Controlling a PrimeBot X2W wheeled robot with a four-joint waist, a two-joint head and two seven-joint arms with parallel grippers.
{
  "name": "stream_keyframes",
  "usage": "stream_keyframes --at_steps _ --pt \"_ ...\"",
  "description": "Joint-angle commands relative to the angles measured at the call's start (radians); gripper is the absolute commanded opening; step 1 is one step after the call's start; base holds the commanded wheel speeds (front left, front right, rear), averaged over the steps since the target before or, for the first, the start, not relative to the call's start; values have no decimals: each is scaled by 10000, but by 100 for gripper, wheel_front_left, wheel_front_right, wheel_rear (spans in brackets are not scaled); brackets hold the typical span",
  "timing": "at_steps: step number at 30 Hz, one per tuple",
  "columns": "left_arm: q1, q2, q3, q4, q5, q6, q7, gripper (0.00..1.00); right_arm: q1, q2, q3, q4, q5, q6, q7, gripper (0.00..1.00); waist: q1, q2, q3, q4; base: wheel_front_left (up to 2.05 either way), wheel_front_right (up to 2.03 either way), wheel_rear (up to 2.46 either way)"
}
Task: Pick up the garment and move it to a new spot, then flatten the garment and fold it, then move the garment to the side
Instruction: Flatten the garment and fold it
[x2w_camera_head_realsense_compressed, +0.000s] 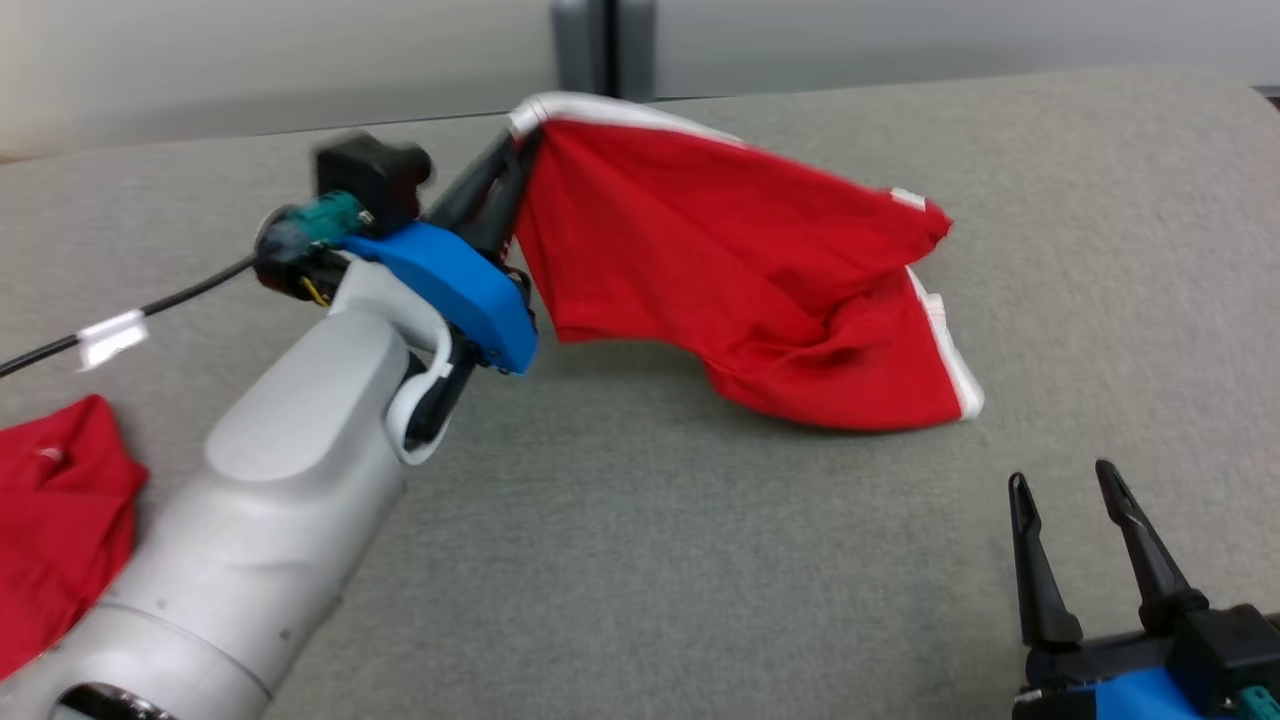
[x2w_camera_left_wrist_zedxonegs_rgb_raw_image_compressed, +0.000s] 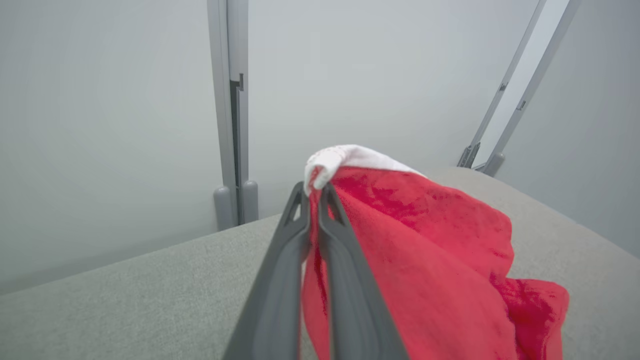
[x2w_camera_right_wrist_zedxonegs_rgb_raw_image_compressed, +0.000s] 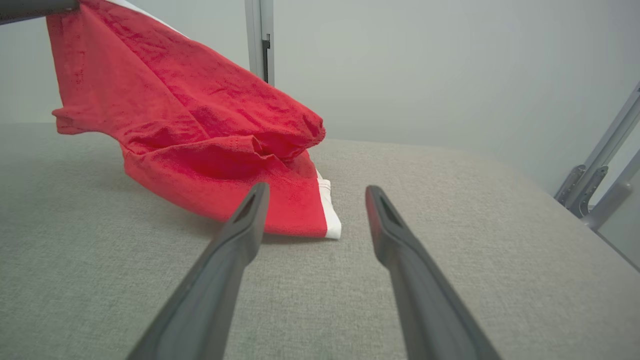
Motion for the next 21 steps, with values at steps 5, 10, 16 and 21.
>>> stream_keyframes --at_steps 5,10,16,21 --pt "35 571 829 -1370 -649 13 -140 0 281 -12 13 30 -150 -3 -37 100 1 1 -582 550 0 0 0" --pt "656 817 1071 -3353 -1191 464 389 0 381 -12 95 76 -104 -3 -37 100 1 1 -1002 797 0 0 0" --pt "2420 827 171 -6620 -1802 1499 2066 0 460 -13 138 59 -54 -3 -37 100 1 1 -1071 735 0 0 0" --pt "4010 859 -1311 -8443 -1773 2302 3204 0 425 -10 139 5 -56 -3 -37 100 1 1 -934 518 0 0 0"
